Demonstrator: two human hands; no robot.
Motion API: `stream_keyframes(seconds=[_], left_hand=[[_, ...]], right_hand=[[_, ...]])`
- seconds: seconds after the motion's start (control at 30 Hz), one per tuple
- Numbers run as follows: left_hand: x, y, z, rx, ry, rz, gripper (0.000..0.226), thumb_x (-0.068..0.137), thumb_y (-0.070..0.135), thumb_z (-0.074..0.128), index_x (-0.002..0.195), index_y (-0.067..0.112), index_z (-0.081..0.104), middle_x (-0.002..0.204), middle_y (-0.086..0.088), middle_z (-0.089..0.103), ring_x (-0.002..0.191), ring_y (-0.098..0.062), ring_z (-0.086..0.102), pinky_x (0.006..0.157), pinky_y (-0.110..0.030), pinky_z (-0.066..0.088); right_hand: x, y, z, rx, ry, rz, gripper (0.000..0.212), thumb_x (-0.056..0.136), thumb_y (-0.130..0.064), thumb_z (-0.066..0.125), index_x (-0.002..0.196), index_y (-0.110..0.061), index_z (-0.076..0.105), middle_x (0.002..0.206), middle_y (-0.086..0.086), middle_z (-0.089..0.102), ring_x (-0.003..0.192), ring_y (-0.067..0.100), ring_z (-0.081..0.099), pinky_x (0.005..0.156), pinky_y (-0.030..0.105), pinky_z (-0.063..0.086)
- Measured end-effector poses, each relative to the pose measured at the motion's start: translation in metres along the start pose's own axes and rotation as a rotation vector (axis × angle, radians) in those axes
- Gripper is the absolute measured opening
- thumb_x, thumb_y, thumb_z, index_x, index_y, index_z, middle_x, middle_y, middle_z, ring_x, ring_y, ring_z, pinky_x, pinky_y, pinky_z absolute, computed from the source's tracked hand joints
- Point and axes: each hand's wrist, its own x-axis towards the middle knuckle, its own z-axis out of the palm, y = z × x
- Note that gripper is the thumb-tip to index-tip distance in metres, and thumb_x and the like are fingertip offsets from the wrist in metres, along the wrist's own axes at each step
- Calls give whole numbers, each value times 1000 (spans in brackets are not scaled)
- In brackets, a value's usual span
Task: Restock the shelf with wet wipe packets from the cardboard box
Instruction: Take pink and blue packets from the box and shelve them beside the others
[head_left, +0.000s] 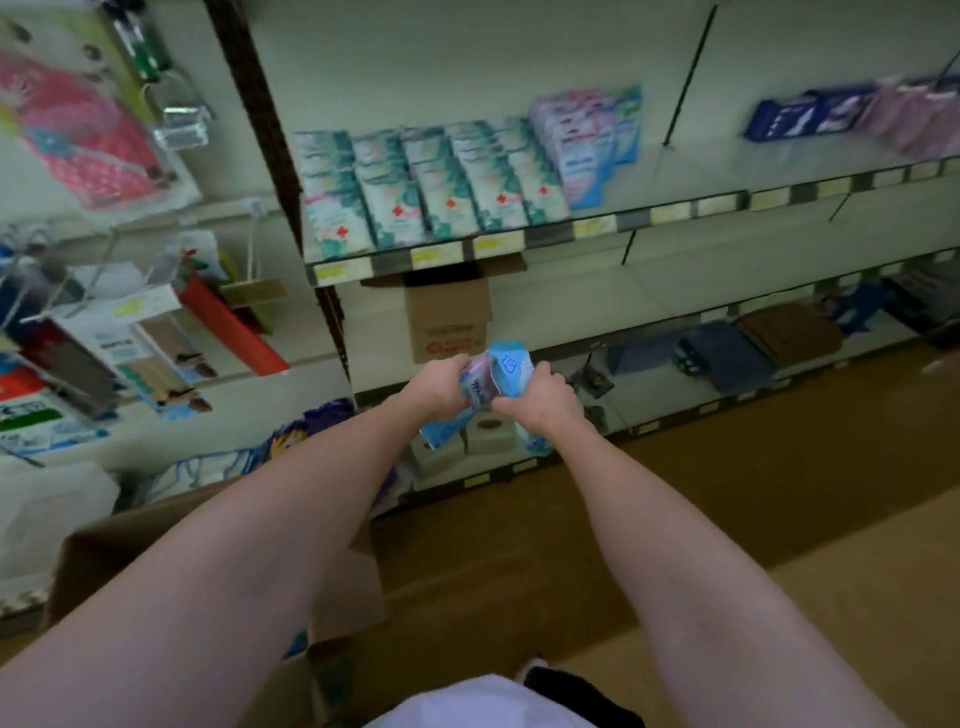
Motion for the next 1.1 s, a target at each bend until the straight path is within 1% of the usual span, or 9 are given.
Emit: stream_keyframes(seconds=[0.07, 0.13, 0.23, 0.33, 0.57, 0.73, 0.87, 1.0, 1.1], left_hand=[[17, 28, 3, 35, 12, 17, 26, 82, 17, 72, 100, 21, 54, 103, -1, 64, 93, -19, 61, 81, -36, 52], [31, 52, 3, 58, 45, 29, 27, 81, 19, 74, 100, 22, 55, 101, 0, 65, 93, -18, 62, 79, -35, 52], [47, 79, -1, 71, 78, 19, 29, 79, 19, 76, 100, 21, 55, 98, 2, 63, 91, -17, 61, 77, -33, 51], [61, 97, -8, 99, 74, 21, 29, 79, 17, 76, 100, 19, 55, 97, 1, 61, 91, -18, 59, 75, -32, 47], [102, 121, -26, 154, 88, 15, 21, 83, 16, 67, 103, 18, 57, 99, -3, 63, 91, -21, 62, 81, -40, 55], [139, 128, -31, 162, 46, 2, 20, 83, 16, 66, 101, 20, 57, 98, -2, 62, 91, -20, 61, 79, -38, 56], [177, 133, -35, 208, 13, 9, 23, 83, 17, 67, 104, 19, 57, 100, -1, 61, 91, -20, 62, 79, -38, 56], [222, 144, -43, 278, 5, 39, 18, 85, 17, 63, 100, 17, 52, 98, -4, 60, 87, -22, 59, 70, -35, 50], [257, 157, -58, 300, -64, 52, 17, 89, 18, 60, 103, 18, 49, 92, -3, 55, 87, -22, 56, 69, -32, 44]], right_hand=[[14, 21, -24, -1, 8, -5, 74, 69, -59, 73, 121, -19, 41, 110, 6, 52, 98, 24, 56, 83, 42, 54], [26, 38, -47, -11, 26, -24, 71, 70, -58, 73, 119, -19, 41, 107, 5, 52, 94, 22, 57, 78, 40, 55], [39, 56, -73, -36, 47, -47, 64, 72, -57, 73, 113, -20, 41, 102, 3, 52, 86, 19, 56, 64, 33, 48], [51, 64, -91, -40, 62, -72, 62, 70, -57, 73, 110, -21, 42, 100, 2, 53, 84, 18, 56, 59, 31, 42], [86, 70, -123, -39, 74, -92, 61, 72, -57, 73, 110, -20, 41, 101, 2, 55, 88, 21, 57, 71, 35, 49], [119, 72, -140, -72, 64, -93, 63, 72, -56, 73, 113, -18, 42, 103, 4, 55, 93, 23, 59, 79, 40, 54], [156, 69, -152, -83, 73, -88, 65, 71, -57, 73, 114, -18, 43, 104, 4, 55, 94, 23, 58, 78, 39, 53], [194, 62, -167, -95, 107, -51, 70, 71, -59, 73, 118, -16, 46, 108, 5, 55, 100, 26, 59, 84, 42, 54], [220, 58, -179, -118, 114, -30, 68, 71, -60, 72, 118, -16, 51, 110, 7, 60, 99, 26, 60, 84, 40, 56]])
